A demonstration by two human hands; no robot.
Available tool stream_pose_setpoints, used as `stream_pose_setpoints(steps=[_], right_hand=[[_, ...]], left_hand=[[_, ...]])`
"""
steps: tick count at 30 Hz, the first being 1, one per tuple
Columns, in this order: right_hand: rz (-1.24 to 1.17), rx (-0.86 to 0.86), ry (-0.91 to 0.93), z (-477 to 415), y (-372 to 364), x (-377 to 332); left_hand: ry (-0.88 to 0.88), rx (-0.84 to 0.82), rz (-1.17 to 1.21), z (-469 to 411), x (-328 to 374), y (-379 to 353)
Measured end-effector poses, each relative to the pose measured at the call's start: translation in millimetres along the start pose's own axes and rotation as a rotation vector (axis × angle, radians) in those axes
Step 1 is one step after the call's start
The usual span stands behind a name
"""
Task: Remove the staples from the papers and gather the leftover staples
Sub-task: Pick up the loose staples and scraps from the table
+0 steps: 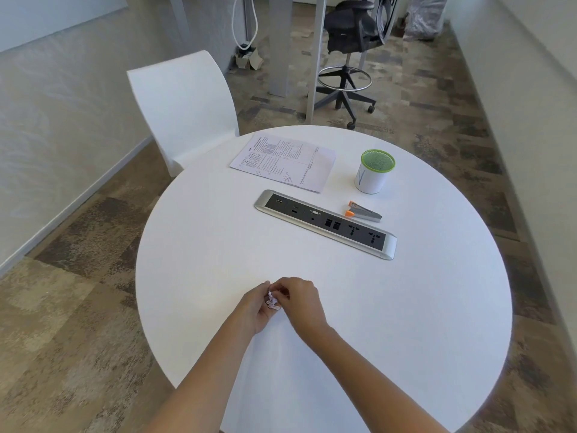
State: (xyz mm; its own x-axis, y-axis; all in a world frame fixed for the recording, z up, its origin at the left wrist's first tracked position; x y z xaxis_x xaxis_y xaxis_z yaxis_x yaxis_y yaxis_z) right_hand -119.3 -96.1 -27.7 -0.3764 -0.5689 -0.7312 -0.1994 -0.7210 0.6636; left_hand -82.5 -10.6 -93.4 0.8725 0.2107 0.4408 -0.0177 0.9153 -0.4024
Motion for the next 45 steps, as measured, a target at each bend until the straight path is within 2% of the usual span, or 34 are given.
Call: stream_pose_setpoints(steps=[2,4,8,10,13,17,22,28,32,35,41,45], right_hand=[[0.183,-0.044,0.047,-3,-6,-4],[0.198,-0.043,0.081,-4,-7,-8],[-0.182,0.082,0.021,1,11,-5],[-0.235,0.159,-0.018,3,18,7],[-0.049,0.153,-0.03,11,14,26],[0.191,0.011,0.072,27,-10,43],[0.27,0.008,0.232,43,-27,39],[0.209,0.054,0.17,14,-17,35],[-0.086,0.182,-0.03,3,-1,40],[-0.057,0.257,-0.089,4,4,46],[0.285,0.068,0.199,15,-28,30],[0.357,0.015,0.287,24,-38,32]], left_hand=[[0.013,-0.007,0.017,0,0,-1],[0.011,-0.009,0.01,0,2,-2],[-0.019,0.003,0.018,4,6,-3],[0.001,0.003,0.112,5,7,-2],[0.0,0.004,0.181,1,13,4],[-0.014,-0.001,0.222,-5,18,8],[-0.024,-0.02,0.223,-6,21,8],[-0.033,-0.008,0.214,-4,21,8],[-0.043,-0.008,0.228,-4,23,10],[-0.049,-0.003,0.231,-3,26,12],[-0.046,-0.001,0.229,-2,27,16],[-0.039,-0.01,0.232,-3,27,15]])
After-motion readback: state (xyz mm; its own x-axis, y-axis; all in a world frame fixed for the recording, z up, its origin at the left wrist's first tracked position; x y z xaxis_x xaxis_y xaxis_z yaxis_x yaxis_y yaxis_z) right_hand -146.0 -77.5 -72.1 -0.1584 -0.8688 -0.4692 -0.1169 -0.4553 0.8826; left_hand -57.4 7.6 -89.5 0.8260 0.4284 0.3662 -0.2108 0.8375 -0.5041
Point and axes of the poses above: each hand's wrist, its own z-axis away from the middle knuckle, its own y-axis out of the back of the hand, x = y × z, the point moved 7 cm from there along -z, towards the middle knuckle, and after that the axes turned 1 degree about x, right-handed, at the moved point
